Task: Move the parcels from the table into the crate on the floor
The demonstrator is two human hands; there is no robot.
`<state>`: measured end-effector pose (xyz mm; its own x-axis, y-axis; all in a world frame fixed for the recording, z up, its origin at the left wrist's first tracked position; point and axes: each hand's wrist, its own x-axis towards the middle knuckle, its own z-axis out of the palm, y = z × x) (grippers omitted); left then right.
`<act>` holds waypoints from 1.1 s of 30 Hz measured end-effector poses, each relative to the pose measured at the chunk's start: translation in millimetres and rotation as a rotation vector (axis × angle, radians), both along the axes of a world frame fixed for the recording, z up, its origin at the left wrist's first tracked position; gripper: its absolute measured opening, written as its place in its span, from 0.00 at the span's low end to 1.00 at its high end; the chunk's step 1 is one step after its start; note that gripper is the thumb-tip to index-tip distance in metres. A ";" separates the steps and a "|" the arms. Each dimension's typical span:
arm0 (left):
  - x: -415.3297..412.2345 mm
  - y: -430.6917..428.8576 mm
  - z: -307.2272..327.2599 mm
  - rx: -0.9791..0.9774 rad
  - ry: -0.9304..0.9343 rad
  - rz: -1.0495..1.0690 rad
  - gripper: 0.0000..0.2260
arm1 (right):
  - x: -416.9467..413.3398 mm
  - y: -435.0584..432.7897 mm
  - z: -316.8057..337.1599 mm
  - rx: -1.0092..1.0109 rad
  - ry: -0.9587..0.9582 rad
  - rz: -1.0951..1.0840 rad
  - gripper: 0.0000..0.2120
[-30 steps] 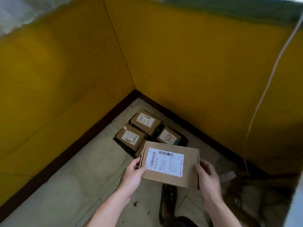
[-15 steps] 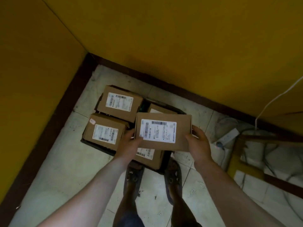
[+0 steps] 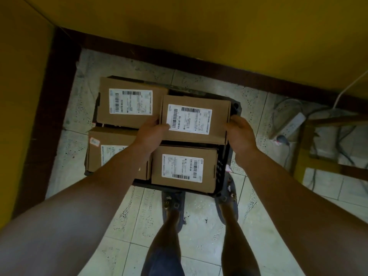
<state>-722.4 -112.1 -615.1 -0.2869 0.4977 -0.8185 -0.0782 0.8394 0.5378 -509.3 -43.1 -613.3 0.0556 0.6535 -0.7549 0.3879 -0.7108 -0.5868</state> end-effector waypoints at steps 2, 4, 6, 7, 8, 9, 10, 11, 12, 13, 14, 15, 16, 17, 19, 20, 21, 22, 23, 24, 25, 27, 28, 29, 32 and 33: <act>-1.1 1.4 2.0 0.004 0.009 -0.028 0.16 | 1.6 -1.5 4.1 -0.012 -0.015 -0.018 0.14; -1.7 1.6 10.0 -0.001 0.037 -0.057 0.13 | 4.0 -4.3 13.1 -0.031 -0.014 -0.027 0.16; -0.5 -0.5 22.3 -0.015 0.062 -0.047 0.15 | 7.8 -8.3 26.3 -0.041 0.006 -0.060 0.14; 0.7 -2.2 29.1 -0.018 0.061 -0.032 0.18 | 10.5 -10.7 34.6 -0.045 0.006 -0.089 0.10; 2.1 -3.5 38.2 -0.018 0.059 -0.024 0.20 | 11.9 -13.8 47.9 -0.041 0.005 -0.118 0.07; 4.5 -4.4 49.8 -0.019 0.053 -0.028 0.21 | 13.7 -16.7 62.4 -0.031 0.003 -0.132 0.08; 7.0 -5.0 63.3 -0.014 0.045 -0.036 0.21 | 15.7 -19.8 78.6 -0.016 0.000 -0.134 0.10; 10.6 -5.6 78.0 0.004 0.038 -0.045 0.20 | 17.6 -23.6 96.5 -0.002 -0.001 -0.129 0.10; 15.4 -6.6 94.3 0.027 0.029 -0.055 0.18 | 19.6 -27.3 117.2 0.012 -0.003 -0.131 0.14; 22.0 -7.7 113.2 0.046 0.016 -0.062 0.17 | 22.3 -32.2 138.5 0.022 -0.008 -0.153 0.18; 29.5 -9.1 134.0 0.057 0.005 -0.062 0.17 | 25.0 -37.2 160.9 0.029 -0.015 -0.182 0.20; 37.3 -10.6 156.1 0.067 0.004 -0.058 0.17 | 28.2 -42.9 183.6 0.040 -0.018 -0.196 0.19; 45.1 -12.6 178.5 0.081 -0.002 -0.056 0.16 | 31.1 -49.3 206.1 0.058 -0.014 -0.203 0.19; 52.6 -14.2 199.8 0.100 -0.017 -0.065 0.16 | 34.9 -55.4 228.1 0.076 -0.006 -0.207 0.18; 70.0 -16.3 242.2 0.127 -0.063 -0.096 0.14 | 46.1 -67.2 269.1 0.113 0.000 -0.236 0.19; 78.7 -17.8 262.4 0.138 -0.079 -0.113 0.15 | 53.4 -74.0 287.5 0.133 0.003 -0.254 0.20; 88.2 -18.9 281.7 0.162 -0.091 -0.133 0.17 | 61.0 -80.3 305.2 0.154 0.006 -0.269 0.20; 98.4 -19.8 300.0 0.200 -0.103 -0.156 0.17 | 69.8 -86.7 322.6 0.180 0.007 -0.278 0.20; 109.5 -19.7 316.8 0.247 -0.117 -0.177 0.16 | 80.3 -92.8 339.2 0.204 0.005 -0.282 0.20; 121.9 -19.4 332.9 0.288 -0.134 -0.193 0.15 | 91.9 -98.3 354.6 0.227 0.005 -0.285 0.19; 135.7 -19.1 347.8 0.318 -0.151 -0.210 0.14 | 104.9 -103.8 368.3 0.252 0.007 -0.292 0.19; 167.8 -21.7 376.1 0.369 -0.175 -0.255 0.13 | 135.1 -114.5 391.5 0.312 0.011 -0.313 0.17; 185.2 -23.9 388.8 0.394 -0.180 -0.276 0.12 | 151.2 -119.6 402.0 0.340 0.012 -0.331 0.16; 204.3 -26.6 400.1 0.419 -0.186 -0.290 0.10 | 168.5 -125.3 412.7 0.362 0.013 -0.355 0.16; 269.4 -39.2 430.2 0.476 -0.209 -0.320 0.07 | 229.0 -148.2 439.4 0.428 0.038 -0.453 0.15; 294.5 -45.0 437.5 0.482 -0.224 -0.323 0.07 | 253.5 -157.5 446.7 0.444 0.041 -0.480 0.15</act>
<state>-428.0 -157.1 -177.5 0.0923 0.8591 -0.5034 -0.0159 0.5067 0.8620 -255.8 -200.6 -166.6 0.3958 0.8135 -0.4261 0.0594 -0.4857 -0.8721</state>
